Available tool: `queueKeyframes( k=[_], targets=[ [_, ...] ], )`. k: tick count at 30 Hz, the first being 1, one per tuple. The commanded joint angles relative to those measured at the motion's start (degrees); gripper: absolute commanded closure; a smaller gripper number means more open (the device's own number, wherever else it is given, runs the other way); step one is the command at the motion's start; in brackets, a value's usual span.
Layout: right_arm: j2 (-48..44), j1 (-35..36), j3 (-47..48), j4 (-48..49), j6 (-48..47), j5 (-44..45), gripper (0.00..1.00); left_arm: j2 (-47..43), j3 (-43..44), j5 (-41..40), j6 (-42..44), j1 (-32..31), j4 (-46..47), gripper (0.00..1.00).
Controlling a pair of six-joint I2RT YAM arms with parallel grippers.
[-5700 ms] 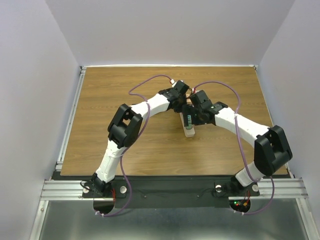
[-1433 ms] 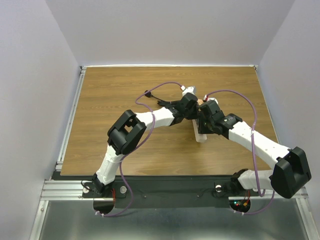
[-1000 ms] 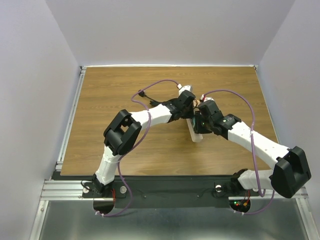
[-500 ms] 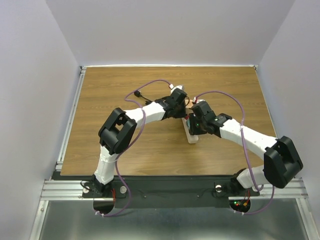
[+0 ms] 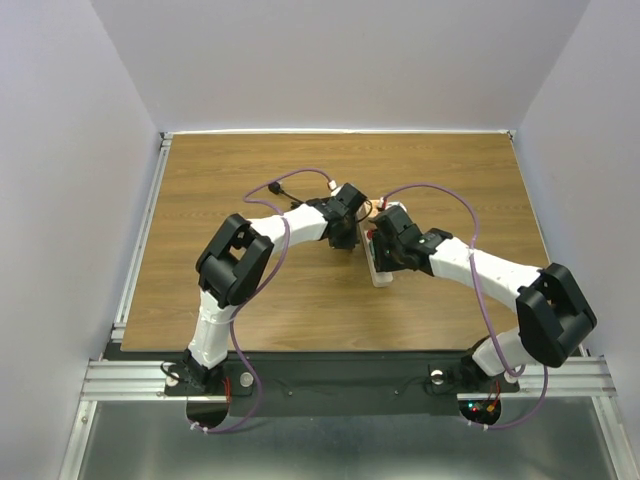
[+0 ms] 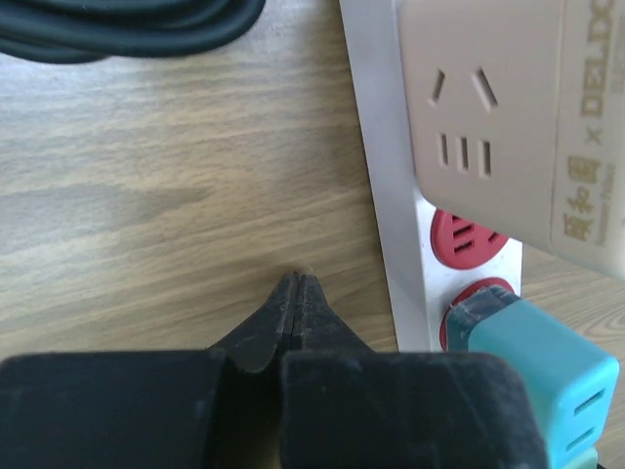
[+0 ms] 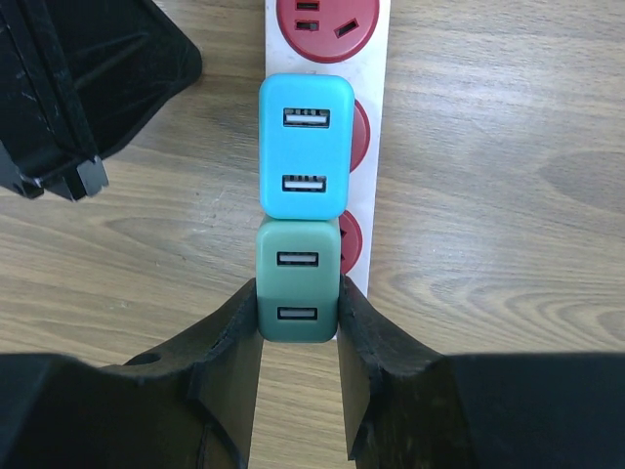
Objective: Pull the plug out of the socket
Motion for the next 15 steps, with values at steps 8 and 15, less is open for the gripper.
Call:
queueKeyframes(
  k=[8,15],
  targets=[
    [0.96,1.42,1.89,5.61,0.28,-0.2,1.0,-6.18,6.43,-1.18,1.94,-0.64,1.12,0.98],
    [1.57,1.69,2.51,5.7,0.28,-0.2,1.0,2.94,18.1,3.9,6.24,-0.2,-5.28,1.0]
  ],
)
